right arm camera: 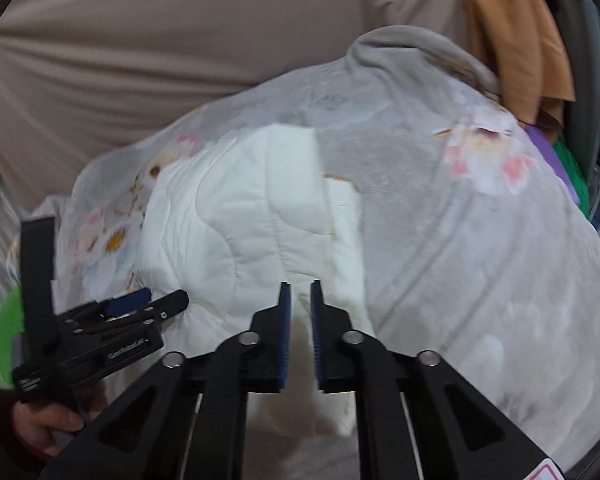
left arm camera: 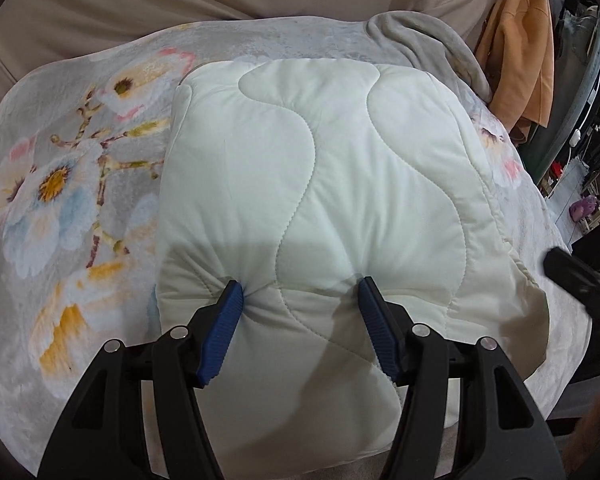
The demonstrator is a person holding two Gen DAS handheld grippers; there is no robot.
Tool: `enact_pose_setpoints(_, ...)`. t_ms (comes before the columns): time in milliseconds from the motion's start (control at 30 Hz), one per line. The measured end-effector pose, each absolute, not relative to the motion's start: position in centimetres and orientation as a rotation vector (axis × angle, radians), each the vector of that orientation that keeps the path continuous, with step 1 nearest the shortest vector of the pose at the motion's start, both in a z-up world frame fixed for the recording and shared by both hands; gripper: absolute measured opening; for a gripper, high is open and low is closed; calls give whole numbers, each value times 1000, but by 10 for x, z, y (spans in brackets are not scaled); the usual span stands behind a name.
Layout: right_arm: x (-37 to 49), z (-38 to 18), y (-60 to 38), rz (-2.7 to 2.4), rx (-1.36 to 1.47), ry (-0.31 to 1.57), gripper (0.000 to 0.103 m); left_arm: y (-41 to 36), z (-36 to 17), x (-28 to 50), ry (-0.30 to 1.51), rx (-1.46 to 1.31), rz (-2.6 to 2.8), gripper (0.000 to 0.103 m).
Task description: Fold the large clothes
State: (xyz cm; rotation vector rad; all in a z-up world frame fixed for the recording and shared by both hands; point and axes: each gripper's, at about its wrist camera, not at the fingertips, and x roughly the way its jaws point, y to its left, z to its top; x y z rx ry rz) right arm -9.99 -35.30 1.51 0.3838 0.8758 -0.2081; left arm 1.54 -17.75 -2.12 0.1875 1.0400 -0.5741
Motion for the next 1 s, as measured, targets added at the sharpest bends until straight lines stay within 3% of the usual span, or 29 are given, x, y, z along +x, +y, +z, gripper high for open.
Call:
enact_pose_setpoints(167, -70, -36, -347, -229, 290, 1014, 0, -179, -22, 15, 1047, 200, -586, 59)
enact_pose_setpoints(333, -56, -65, -331, -252, 135, 1039, 0, -187, -24, 10, 1029, 258, -583, 59)
enact_pose_setpoints(600, -88, -7, -327, -255, 205, 1004, 0, -182, -24, 21, 1073, 224, -560, 59)
enact_pose_setpoints(867, -77, -56, -318, -232, 215, 1101, 0, -189, -23, 18, 1076, 248, -563, 59)
enact_pose_setpoints(1000, -85, -35, -326, -197, 290, 1065, 0, -173, -5, 29, 1122, 115, -573, 57)
